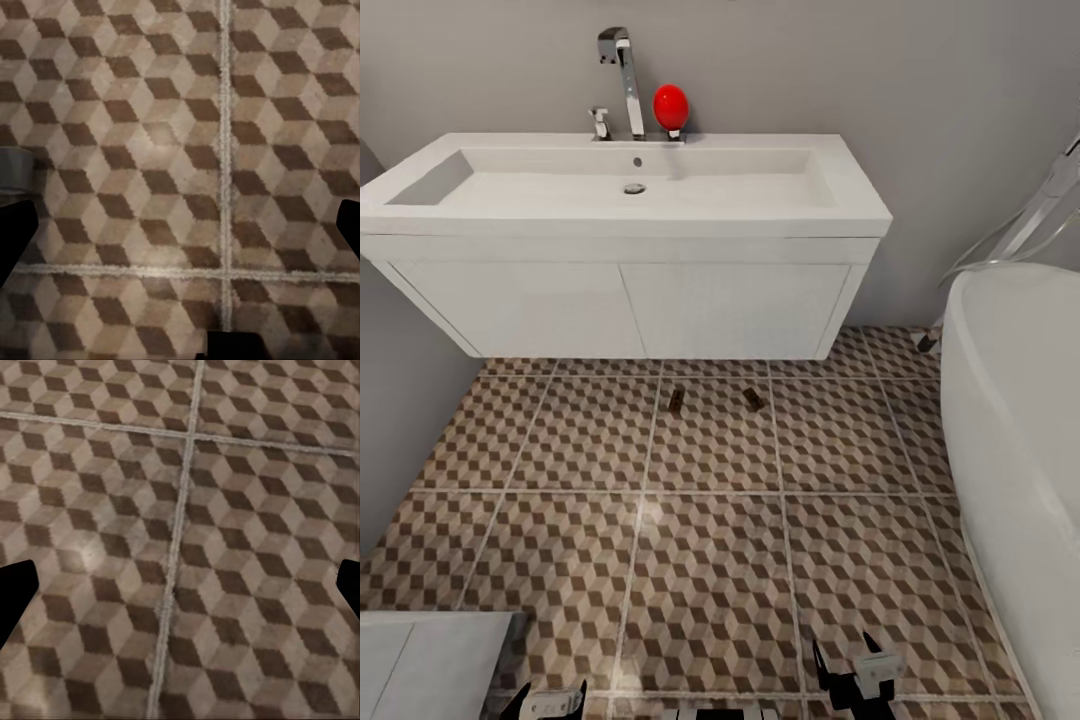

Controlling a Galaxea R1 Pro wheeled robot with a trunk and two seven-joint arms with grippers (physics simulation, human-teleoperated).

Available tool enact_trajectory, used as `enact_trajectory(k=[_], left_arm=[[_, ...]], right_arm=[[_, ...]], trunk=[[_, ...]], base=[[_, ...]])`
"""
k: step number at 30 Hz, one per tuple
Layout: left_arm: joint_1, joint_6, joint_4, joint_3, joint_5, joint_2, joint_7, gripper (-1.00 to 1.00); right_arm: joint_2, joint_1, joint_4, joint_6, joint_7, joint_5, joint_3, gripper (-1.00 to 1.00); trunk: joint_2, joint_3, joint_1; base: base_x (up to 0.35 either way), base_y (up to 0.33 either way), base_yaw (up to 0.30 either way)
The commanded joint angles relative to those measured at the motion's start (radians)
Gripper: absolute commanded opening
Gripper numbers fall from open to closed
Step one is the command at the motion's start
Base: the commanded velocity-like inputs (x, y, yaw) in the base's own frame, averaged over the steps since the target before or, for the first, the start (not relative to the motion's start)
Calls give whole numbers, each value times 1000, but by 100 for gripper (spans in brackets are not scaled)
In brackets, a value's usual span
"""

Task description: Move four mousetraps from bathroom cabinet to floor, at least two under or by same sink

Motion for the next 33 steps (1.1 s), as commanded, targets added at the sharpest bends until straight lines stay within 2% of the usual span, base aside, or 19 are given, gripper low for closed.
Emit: enact_trajectory(k=[1, 7, 33], left_arm=[[-1, -5, 4, -3, 3, 0, 0, 100], [1, -2, 4, -3, 3, 0, 3, 100], [1, 1, 4, -3, 4, -4, 6, 100]], right_arm=[[1, 1, 0, -2, -6, -10, 9, 100], [3, 4, -1, -1, -7, -21, 8, 100], [3, 4, -1, 3, -7, -22, 8, 100]], trunk=[[7, 3, -4], [49, 22, -27], [231, 103, -127]], base=[[0, 0, 0], [0, 0, 0], [0, 0, 0]])
